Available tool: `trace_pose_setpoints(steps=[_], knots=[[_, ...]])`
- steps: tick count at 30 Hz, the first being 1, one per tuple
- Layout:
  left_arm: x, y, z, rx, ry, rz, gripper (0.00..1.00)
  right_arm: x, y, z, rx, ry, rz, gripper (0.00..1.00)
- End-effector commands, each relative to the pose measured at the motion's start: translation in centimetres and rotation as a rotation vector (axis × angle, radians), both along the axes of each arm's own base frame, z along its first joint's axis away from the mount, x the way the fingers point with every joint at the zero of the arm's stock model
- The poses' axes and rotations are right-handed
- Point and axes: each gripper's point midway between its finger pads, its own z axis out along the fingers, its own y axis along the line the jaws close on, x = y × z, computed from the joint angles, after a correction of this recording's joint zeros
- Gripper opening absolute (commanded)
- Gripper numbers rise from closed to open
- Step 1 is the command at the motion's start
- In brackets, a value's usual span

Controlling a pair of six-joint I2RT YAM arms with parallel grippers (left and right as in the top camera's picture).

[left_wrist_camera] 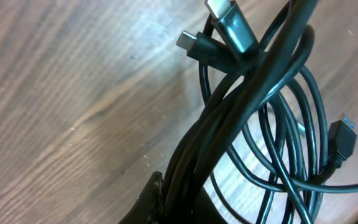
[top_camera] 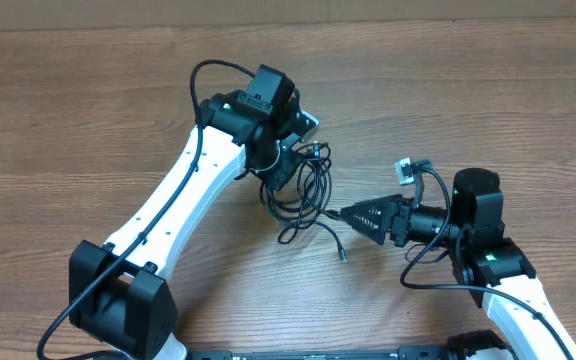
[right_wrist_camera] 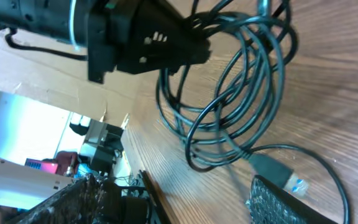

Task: Untangle cables

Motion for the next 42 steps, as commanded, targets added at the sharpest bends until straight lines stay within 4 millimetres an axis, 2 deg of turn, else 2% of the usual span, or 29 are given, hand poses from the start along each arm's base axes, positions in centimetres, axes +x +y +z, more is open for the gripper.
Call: trace_pose_setpoints(steps=[1, 5, 7, 9, 12, 19, 23, 27, 30, 34, 36, 37, 38, 40, 41, 42], knots=[[1.4, 0.1, 1.6, -0.010, -0.066, 0.050, 0.04, 1.3, -0.4, 1.0, -0.037, -0.094, -0.038, 0.75], [2.0, 1.2, 1.5, 0.040, -0.089, 0.124, 0.04, 3.2, -1.6, 1.1, -0.114, -0.090, -0.155, 0.75], [2.1, 1.4, 1.5, 0.041, -0.085, 0.167, 0.04, 3.4, -1.6, 1.5, -0.119, -0.086, -0.164, 0.69], [2.1, 1.4, 1.5, 0.027, -0.074, 0.225, 0.04, 3.2, -1.0, 1.7, -0.117, -0.084, -0.153, 0.66], [2.0, 1.1, 1.5, 0.000, -0.049, 0.325, 0.04, 2.7, 0.5, 1.1, -0.151, -0.063, -0.156, 0.67], [0.1, -1.2, 1.3, -0.017, -0.007, 0.266, 0.04, 2.6, 3.0, -0.5, -0.354, -0.173, -0.270, 0.72], [-1.3, -2.7, 1.2, 0.000, -0.008, 0.169, 0.04, 3.2, 2.6, -1.2, -0.464, -0.228, -0.381, 0.71], [-2.6, -3.9, 1.2, -0.003, 0.010, 0.123, 0.04, 4.0, 1.4, -3.0, -0.562, -0.209, -0.461, 0.63], [-3.7, -5.3, 1.8, -0.095, 0.075, 0.092, 0.04, 3.8, 1.9, -4.6, -0.577, -0.164, -0.426, 0.63], [-4.5, -6.7, 3.8, -0.243, 0.119, 0.053, 0.04, 2.9, 3.2, -6.2, -0.569, -0.109, -0.337, 0.59], [-5.1, -7.6, 5.7, -0.347, 0.132, -0.003, 0.04, 2.8, 3.3, -7.2, -0.588, -0.083, -0.327, 0.52], [-5.4, -7.9, 6.5, -0.385, 0.132, -0.031, 0.04, 2.8, 3.3, -7.5, -0.591, -0.073, -0.329, 0.43], [-5.8, -8.0, 7.6, -0.430, 0.125, -0.065, 0.04, 2.9, 3.2, -7.7, -0.584, -0.046, -0.344, 0.27], [-5.7, -7.4, 8.6, -0.447, 0.096, -0.075, 0.04, 2.8, 3.4, -7.5, -0.549, -0.012, -0.362, 0.08], [-5.6, -7.1, 9.0, -0.451, 0.079, -0.074, 0.04, 2.7, 3.8, -7.2, -0.525, -0.003, -0.355, 0.04], [-5.4, -6.7, 9.4, -0.454, 0.066, -0.068, 0.04, 2.5, 4.3, -6.7, -0.493, -0.002, -0.335, 0.04]])
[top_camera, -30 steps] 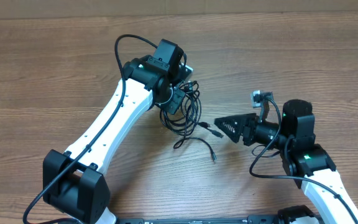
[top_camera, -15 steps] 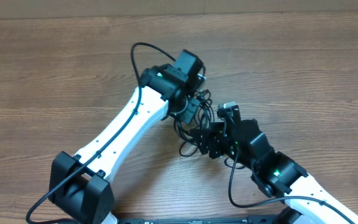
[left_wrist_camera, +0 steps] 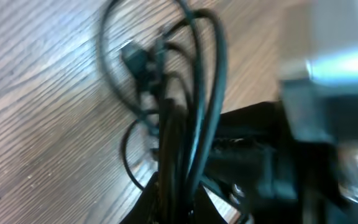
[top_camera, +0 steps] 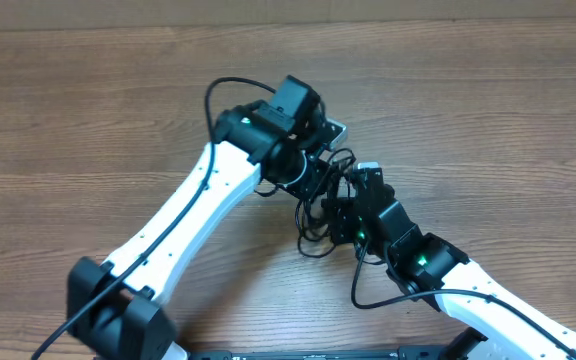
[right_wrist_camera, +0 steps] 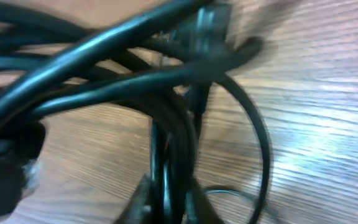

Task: Untangle cables

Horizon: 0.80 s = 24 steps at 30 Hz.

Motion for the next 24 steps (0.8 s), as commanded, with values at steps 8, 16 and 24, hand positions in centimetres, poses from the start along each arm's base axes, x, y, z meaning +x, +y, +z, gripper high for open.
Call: trace_pose_setpoints(steps=[8, 16, 24], knots=[[4.0, 3.6, 5.7, -0.138, -0.174, 0.083, 0.04, -6.3, 4.1, 5.8, 0.266, 0.050, 0.354, 0.04], [8.2, 7.5, 4.4, -0.059, -0.163, 0.384, 0.04, -11.3, 3.4, 13.3, 0.415, -0.133, 0.561, 0.04], [10.5, 11.5, 3.5, 0.083, -0.208, 0.616, 0.04, -9.5, -0.1, 11.7, 0.286, -0.146, 0.333, 0.04]])
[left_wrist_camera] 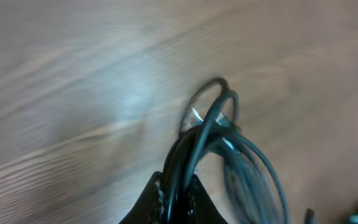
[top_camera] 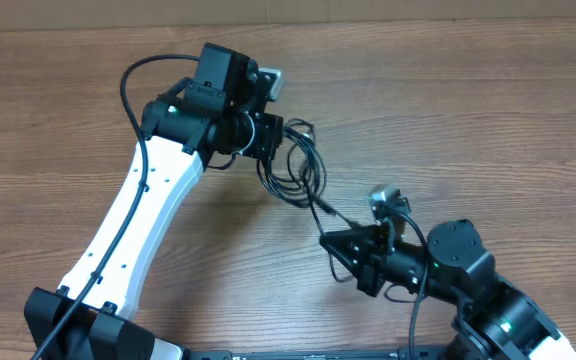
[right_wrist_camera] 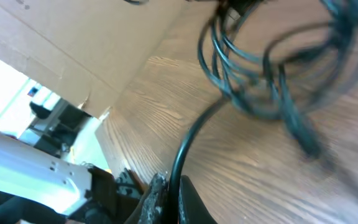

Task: Untangle cables

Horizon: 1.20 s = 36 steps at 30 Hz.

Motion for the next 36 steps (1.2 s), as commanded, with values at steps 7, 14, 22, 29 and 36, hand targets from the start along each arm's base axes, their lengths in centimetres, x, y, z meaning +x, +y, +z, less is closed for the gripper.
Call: trace_pose_setpoints(steps=[7, 14, 22, 29, 36], knots=[[1.2, -1.2, 2.3, -0.119, -0.089, -0.129, 0.04, 2.2, -4.8, -5.0, -0.180, 0.164, -0.340, 0.27], [-2.0, -4.2, 4.0, -0.249, -0.171, -0.482, 0.04, 3.3, -4.9, -3.7, -0.142, 0.107, -0.381, 0.64], [-3.4, -4.6, 4.1, -0.278, -0.168, -0.566, 0.04, 5.8, -6.8, -3.1, -0.185, 0.013, -0.531, 0.77], [-4.7, -5.9, 5.2, -0.378, -0.165, -0.630, 0.04, 7.0, -3.8, -2.8, -0.134, 0.002, -0.445, 0.71], [-5.9, -6.3, 4.4, -0.380, -0.095, -0.637, 0.04, 8.0, -2.8, -4.7, -0.072, 0.170, -0.512, 0.69]])
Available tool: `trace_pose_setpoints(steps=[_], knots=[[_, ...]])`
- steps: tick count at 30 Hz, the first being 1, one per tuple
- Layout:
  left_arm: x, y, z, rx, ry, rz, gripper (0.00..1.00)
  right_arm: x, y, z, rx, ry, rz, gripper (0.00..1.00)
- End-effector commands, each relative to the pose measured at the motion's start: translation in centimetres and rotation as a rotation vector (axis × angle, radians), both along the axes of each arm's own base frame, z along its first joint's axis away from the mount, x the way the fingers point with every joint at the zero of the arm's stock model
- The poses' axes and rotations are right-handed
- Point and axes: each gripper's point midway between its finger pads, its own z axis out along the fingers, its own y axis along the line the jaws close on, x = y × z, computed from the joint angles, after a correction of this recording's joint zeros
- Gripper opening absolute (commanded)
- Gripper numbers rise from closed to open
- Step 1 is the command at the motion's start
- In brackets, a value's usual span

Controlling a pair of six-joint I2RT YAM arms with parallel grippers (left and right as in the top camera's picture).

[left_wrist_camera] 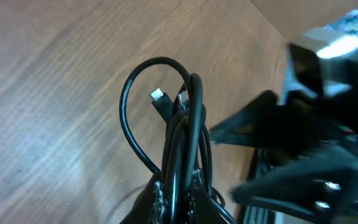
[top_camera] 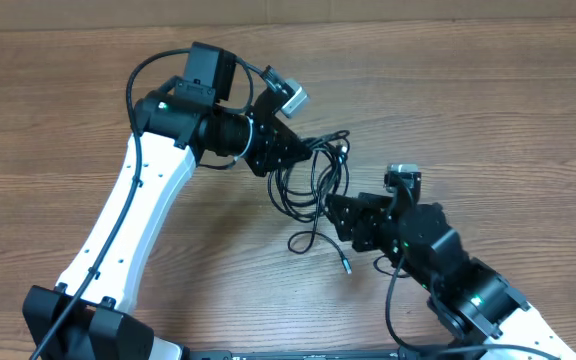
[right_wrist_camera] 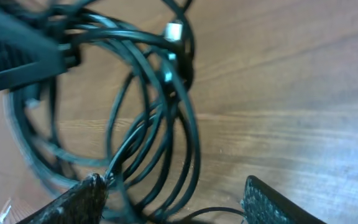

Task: Untangle cables

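Observation:
A tangle of thin black cables [top_camera: 314, 180] hangs in loops from my left gripper [top_camera: 286, 152], which is shut on the bunched strands [left_wrist_camera: 180, 168]. In the left wrist view a loop rises from the fingers with a small plug [left_wrist_camera: 158, 95] beside it. One loose tail ending in a plug [top_camera: 344, 266] lies on the table. My right gripper [top_camera: 334, 214] is just right of the loops, open, its fingers [right_wrist_camera: 87, 193] wide apart. Several loops [right_wrist_camera: 166, 124] run past its left finger, and nothing is clamped.
The wooden table [top_camera: 488, 110] stretches to all sides. A cardboard wall [top_camera: 368, 10] runs along the back edge. My left arm [top_camera: 138, 220] crosses the left half and my right arm [top_camera: 468, 300] fills the front right corner.
My right gripper was shut on a single strand drawn out toward the front. Now it is open and closer to the bundle. The strand lies slack. My left gripper has shifted a little to the right.
At first my left gripper held the bundle and my right gripper was open to its right. Then the right gripper was in among the loops. Then it held one strand stretched away from the bundle, which was further back left. Now it has let go beside the loops.

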Motion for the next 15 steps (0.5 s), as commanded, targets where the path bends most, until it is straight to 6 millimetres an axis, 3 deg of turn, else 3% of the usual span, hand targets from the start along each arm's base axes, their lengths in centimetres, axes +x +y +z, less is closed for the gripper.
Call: trace_pose_setpoints(steps=[1, 8, 13, 15], knots=[[-0.7, -0.8, 0.7, -0.036, 0.012, -0.046, 0.04, 0.2, 0.5, -0.4, 0.055, 0.053, -0.026, 0.69], [-1.8, -1.0, 0.4, -0.025, 0.097, -0.033, 0.04, 0.2, 1.9, -0.5, 0.082, 0.063, 0.027, 0.70], [-3.9, -3.3, 0.7, -0.040, 0.118, -0.109, 0.04, 0.4, 2.0, -1.4, 0.064, 0.086, 0.026, 0.70], [-4.7, -4.0, 0.6, -0.033, 0.118, -0.135, 0.04, 0.4, 2.0, -1.4, 0.063, 0.086, 0.027, 0.65]])
